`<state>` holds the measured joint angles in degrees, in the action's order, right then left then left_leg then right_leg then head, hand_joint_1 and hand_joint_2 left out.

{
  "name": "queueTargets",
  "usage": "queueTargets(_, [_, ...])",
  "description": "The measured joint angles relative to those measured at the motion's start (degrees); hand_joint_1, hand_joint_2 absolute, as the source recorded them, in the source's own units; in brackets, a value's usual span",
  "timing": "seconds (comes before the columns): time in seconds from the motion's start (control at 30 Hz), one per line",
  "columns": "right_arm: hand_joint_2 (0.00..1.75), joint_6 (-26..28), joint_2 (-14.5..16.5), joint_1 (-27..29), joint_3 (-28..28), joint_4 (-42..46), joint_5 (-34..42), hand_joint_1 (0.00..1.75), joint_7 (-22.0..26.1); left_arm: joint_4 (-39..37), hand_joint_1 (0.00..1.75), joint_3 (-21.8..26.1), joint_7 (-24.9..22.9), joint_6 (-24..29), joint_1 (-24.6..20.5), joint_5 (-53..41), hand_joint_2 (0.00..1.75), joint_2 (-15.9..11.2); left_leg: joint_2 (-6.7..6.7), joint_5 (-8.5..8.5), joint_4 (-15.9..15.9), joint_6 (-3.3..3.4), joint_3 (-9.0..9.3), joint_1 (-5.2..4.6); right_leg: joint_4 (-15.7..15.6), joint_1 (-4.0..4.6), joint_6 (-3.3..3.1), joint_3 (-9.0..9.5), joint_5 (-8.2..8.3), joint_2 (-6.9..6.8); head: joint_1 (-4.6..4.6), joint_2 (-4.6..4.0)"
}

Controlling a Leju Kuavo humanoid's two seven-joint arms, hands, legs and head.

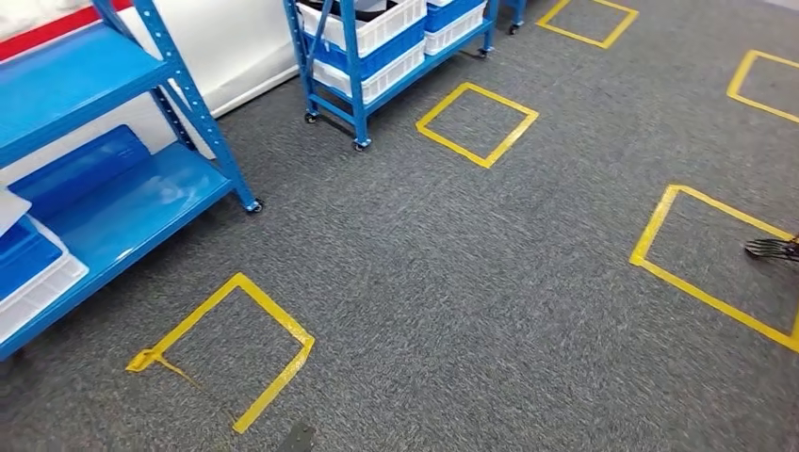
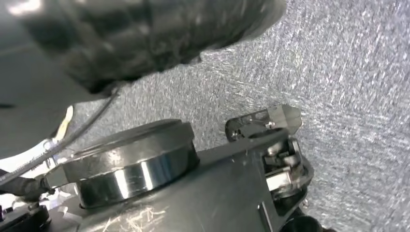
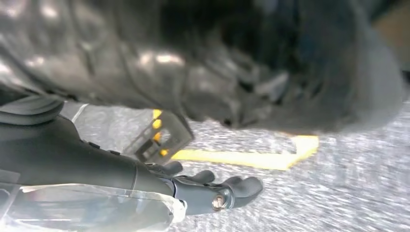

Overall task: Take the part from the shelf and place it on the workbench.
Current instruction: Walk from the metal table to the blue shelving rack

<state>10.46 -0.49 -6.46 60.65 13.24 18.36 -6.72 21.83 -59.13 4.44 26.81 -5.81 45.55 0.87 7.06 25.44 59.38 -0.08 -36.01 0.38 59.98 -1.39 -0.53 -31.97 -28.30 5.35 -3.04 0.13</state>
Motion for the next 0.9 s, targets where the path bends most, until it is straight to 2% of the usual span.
queueTargets(0.03, [0.00,0.0,0.0,0.1,0.0,0.0,0.0,0.00,0.0,-0.1,0.00,-0.2,0.0,0.0,0.0,0.0,0.00,0.0,-1.45,0.79,1.5,-0.19,-0.81,-0.06,-0.2,0.06,-0.31,0.27,0.04,-1.02,-0.07,0.00])
queueTargets(0.1, [0.00,0.0,0.0,0.3,0.0,0.0,0.0,0.00,0.0,-0.2,0.00,-0.5,0.0,-0.2,-0.1,0.0,0.00,0.0,-5.12,3.77,7.5,-0.50,-3.87,-0.21,-0.3,0.40,-0.80,0.43,-0.04,-3.10,-0.21,0.00])
queueTargets(0.13, [0.00,0.0,0.0,0.3,0.0,0.0,0.0,0.00,0.0,-0.2,0.00,-0.6,0.0,-0.3,-0.2,-0.1,0.00,0.0,-5.95,5.40,11.4,-0.65,-5.90,-0.16,-0.3,0.59,-0.98,0.43,-0.14,-4.25,-0.26,0.00])
queueTargets(0.17, [0.00,0.0,0.0,0.3,0.0,0.0,0.0,0.00,0.0,-0.2,0.00,-0.6,0.0,-0.5,-0.2,-0.1,0.00,0.0,-6.26,6.30,14.3,-0.72,-7.41,-0.14,-0.3,0.72,-1.10,0.46,-0.25,-5.35,-0.25,0.00])
queueTargets(0.2, [0.00,0.0,0.0,0.3,0.0,-0.1,0.0,0.00,0.0,-0.2,0.00,-0.7,0.0,-0.7,-0.2,-0.2,0.00,0.0,-6.39,6.28,15.5,-0.72,-8.01,-0.14,-0.3,0.81,-1.15,0.52,-0.36,-6.37,-0.25,0.00])
queueTargets(0.23, [0.00,0.0,0.0,0.3,0.0,-0.1,0.0,0.00,0.0,-0.2,0.00,-0.7,0.0,-0.8,-0.2,-0.2,0.00,0.0,-6.56,5.19,14.4,-0.61,-7.38,-0.15,-0.3,0.88,-1.18,0.63,-0.50,-7.31,-0.26,0.00])
queueTargets(0.27, [0.00,0.0,0.0,0.3,0.0,0.0,0.0,0.00,0.0,-0.2,0.00,-0.7,0.0,-0.9,-0.2,-0.2,0.00,0.0,-6.99,3.40,11.3,-0.38,-5.61,-0.22,-0.3,0.94,-1.16,0.80,-0.65,-8.16,-0.25,0.00])
queueTargets(0.33, [0.00,0.0,0.0,0.2,0.0,0.0,0.0,0.00,0.0,-0.3,0.00,-0.9,0.0,-1.0,-0.2,-0.2,0.00,-0.1,-8.98,0.69,3.5,0.32,-1.21,-0.73,-0.3,1.12,-0.89,1.18,-1.04,-9.58,-0.25,0.00])
queueTargets(0.37, [0.00,0.0,0.0,0.1,0.0,0.0,0.0,0.00,0.0,-0.3,0.00,-1.0,0.1,-1.0,-0.3,-0.2,0.00,-0.1,-9.74,0.17,1.0,0.69,0.20,-1.04,-0.3,1.19,-0.67,1.32,-1.22,-10.14,-0.24,0.00])
queueTargets(0.4, [0.00,-0.1,0.0,0.1,0.0,0.0,0.0,0.00,0.0,-0.4,0.00,-1.1,0.1,-1.0,-0.3,-0.3,0.00,-0.1,-10.09,0.20,-0.2,0.99,0.81,-1.31,-0.4,1.27,-0.42,1.45,-1.38,-10.61,-0.22,0.00])
queueTargets(0.47, [0.00,-0.2,0.1,-0.1,0.0,0.0,0.0,0.00,0.0,-0.5,0.00,-1.2,0.3,-1.0,-0.2,-0.3,0.00,-0.1,-9.12,0.15,-0.7,1.51,1.00,-1.31,-0.6,1.34,0.11,1.78,-1.62,-11.42,-0.19,0.00])
queueTargets(0.5, [0.00,-0.2,0.1,-0.2,0.0,0.0,0.0,0.00,0.0,-0.5,0.00,-1.2,0.5,-1.0,-0.1,-0.3,0.00,-0.2,-8.57,0.02,-1.1,1.75,1.27,-1.14,-0.4,1.31,0.41,1.90,-1.93,-11.02,-0.14,0.00])
queueTargets(0.57, [0.00,-0.2,0.1,-0.2,0.0,0.0,0.1,0.00,0.0,-0.6,0.00,-1.3,0.8,-0.9,-0.1,-0.2,0.00,-0.2,-7.55,-0.25,-1.9,2.28,1.89,-0.73,3.0,1.21,0.90,0.61,-4.02,-8.71,0.06,0.00])
queueTargets(0.6, [0.00,-0.2,0.1,-0.2,0.0,0.0,0.1,0.00,-0.1,-0.7,0.00,-1.4,0.9,-0.9,-0.2,-0.2,0.00,-0.1,-7.07,-0.26,-2.0,2.45,2.02,-0.72,6.2,1.06,1.01,-0.95,-5.58,-7.25,0.17,0.00])
queueTargets(0.63, [0.00,-0.3,0.1,-0.1,0.0,0.0,0.1,0.00,-0.1,-0.7,0.00,-1.4,1.0,-0.9,-0.3,-0.1,0.00,-0.1,-6.51,-0.21,-2.0,2.60,2.05,-0.72,9.9,0.98,1.08,-2.96,-7.12,-6.41,0.23,0.00])
queueTargets(0.67, [0.00,-0.3,0.1,-0.1,0.0,0.0,0.1,0.00,-0.1,-0.7,0.00,-1.5,1.0,-0.8,-0.3,-0.1,0.00,-0.1,-5.82,-0.17,-1.9,2.69,2.07,-0.73,12.9,0.90,1.16,-4.76,-7.94,-6.06,0.28,0.00])
queueTargets(0.7, [0.00,-0.3,0.1,0.0,0.0,0.0,0.1,0.00,-0.2,-0.7,0.00,-1.5,1.0,-0.8,-0.3,0.0,0.00,-0.1,-5.06,-0.12,-1.9,2.68,2.11,-0.72,14.4,0.82,1.23,-5.88,-7.71,-5.93,0.28,0.00])
queueTargets(0.73, [0.00,-0.3,0.1,0.1,0.0,0.0,0.1,0.00,-0.2,-0.8,0.00,-1.5,1.0,-0.8,-0.2,0.0,0.00,-0.1,-4.24,-0.04,-1.8,2.62,2.17,-0.69,13.7,0.72,1.29,-6.02,-6.35,-5.81,0.28,0.00])
queueTargets(0.77, [0.00,-0.3,0.1,0.1,0.0,0.0,0.1,0.00,-0.2,-0.8,0.00,-1.5,1.0,-0.7,-0.2,0.0,0.00,-0.1,-3.41,0.07,-1.6,2.47,2.24,-0.63,11.0,0.58,1.32,-5.15,-4.10,-5.45,0.29,0.00])
queueTargets(0.8, [0.00,-0.3,0.1,0.1,0.0,0.0,0.1,0.00,-0.3,-0.8,0.00,-1.5,1.0,-0.8,-0.2,0.0,0.00,-0.1,-2.64,0.22,-1.4,2.27,2.25,-0.54,7.3,0.39,1.33,-3.76,-1.89,-4.55,0.29,0.00])
queueTargets(0.83, [0.00,-0.3,0.1,0.1,0.0,0.0,0.1,0.00,-0.3,-0.8,0.00,-1.5,1.0,-0.8,-0.3,0.0,0.00,-0.1,-1.96,0.42,-1.0,2.01,2.16,-0.55,3.9,0.26,1.35,-2.40,-0.41,-3.40,0.32,0.00])
queueTargets(0.87, [0.00,-0.3,0.1,0.1,0.0,0.0,0.1,0.00,-0.4,-0.8,0.00,-1.5,0.9,-0.8,-0.3,0.0,0.00,-0.1,-1.34,0.54,-0.7,1.74,2.00,-0.54,1.6,0.18,1.31,-1.47,0.36,-2.46,0.32,0.00])
queueTargets(0.9, [0.00,-0.3,0.1,0.0,0.0,0.0,0.1,0.00,-0.4,-0.8,0.00,-1.5,0.9,-0.9,-0.3,-0.1,0.00,-0.1,-0.83,0.60,-0.5,1.47,1.83,-0.48,0.6,0.21,1.22,-1.04,0.37,-1.90,0.34,0.00])
